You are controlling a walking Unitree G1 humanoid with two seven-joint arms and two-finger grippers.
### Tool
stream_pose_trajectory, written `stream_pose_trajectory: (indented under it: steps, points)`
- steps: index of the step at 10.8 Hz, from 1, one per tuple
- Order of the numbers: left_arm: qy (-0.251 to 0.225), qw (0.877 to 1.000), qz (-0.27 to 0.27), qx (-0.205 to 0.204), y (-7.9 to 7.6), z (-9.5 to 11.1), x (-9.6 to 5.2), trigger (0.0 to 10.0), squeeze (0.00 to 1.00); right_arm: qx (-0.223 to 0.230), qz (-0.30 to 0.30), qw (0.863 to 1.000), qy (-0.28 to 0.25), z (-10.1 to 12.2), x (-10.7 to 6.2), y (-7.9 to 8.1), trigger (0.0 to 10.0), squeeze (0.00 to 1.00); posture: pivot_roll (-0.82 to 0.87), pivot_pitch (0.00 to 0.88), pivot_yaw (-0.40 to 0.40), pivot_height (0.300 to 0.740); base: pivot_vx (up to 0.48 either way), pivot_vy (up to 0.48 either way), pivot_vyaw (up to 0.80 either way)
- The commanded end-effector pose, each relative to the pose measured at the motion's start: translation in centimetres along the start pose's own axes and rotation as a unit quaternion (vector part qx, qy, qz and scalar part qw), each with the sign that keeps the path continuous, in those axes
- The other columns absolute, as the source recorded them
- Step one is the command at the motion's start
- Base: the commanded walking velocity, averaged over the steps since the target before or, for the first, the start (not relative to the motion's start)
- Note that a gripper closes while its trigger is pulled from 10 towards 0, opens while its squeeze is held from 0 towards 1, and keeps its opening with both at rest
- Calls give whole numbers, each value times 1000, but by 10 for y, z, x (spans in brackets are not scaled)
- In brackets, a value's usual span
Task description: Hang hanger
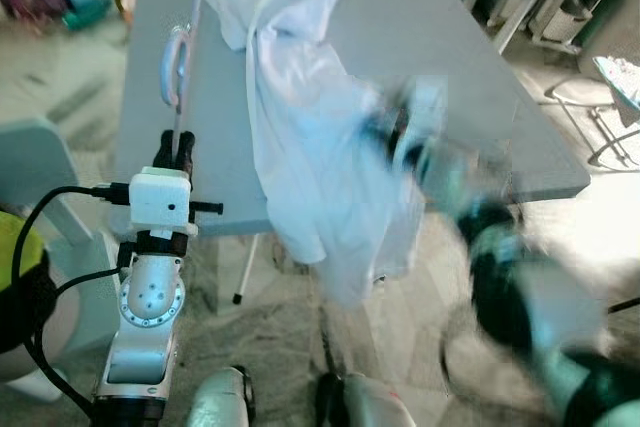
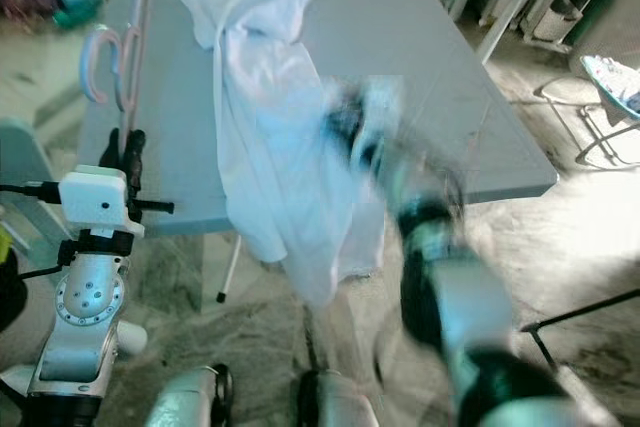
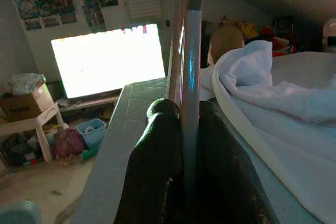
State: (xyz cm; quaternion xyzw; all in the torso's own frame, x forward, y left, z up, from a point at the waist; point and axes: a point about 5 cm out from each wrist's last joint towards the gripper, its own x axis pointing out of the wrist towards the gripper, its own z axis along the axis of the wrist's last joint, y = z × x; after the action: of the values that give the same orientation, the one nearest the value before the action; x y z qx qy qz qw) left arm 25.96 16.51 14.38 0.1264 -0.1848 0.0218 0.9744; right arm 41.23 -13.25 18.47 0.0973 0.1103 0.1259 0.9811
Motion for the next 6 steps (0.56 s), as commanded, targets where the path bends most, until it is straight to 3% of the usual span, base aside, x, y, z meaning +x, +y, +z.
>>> stream_pose_trajectory:
  steps: [1, 3, 4, 5, 6]
  points:
    - [117, 993, -7, -8, -8, -40, -26, 10000, 0, 20, -29, 998, -46, 26, -1, -8, 0, 0, 174, 177, -194, 740, 0, 0, 0]
    - [117, 993, -4, -7, -9, -39, -27, 10000, 0, 42, -48, 971, -229, 136, -19, -7, 0, 0, 180, 176, -193, 740, 0, 0, 0]
    - [117, 993, -3, -6, -8, -40, -26, 10000, 0, 52, -42, 946, -317, 192, -40, -1, 0, 0, 177, 169, -191, 740, 0, 0, 0]
    - [113, 994, -2, -5, -8, -39, -22, 10000, 0, 45, -43, 925, -375, 226, -58, 2, 0, 0, 175, 169, -191, 740, 0, 0, 0]
    - [110, 994, 1, -5, -9, -38, -22, 10000, 0, 0, -45, 909, -415, 243, -70, 5, 0, 0, 173, 169, -193, 740, 0, 0, 0]
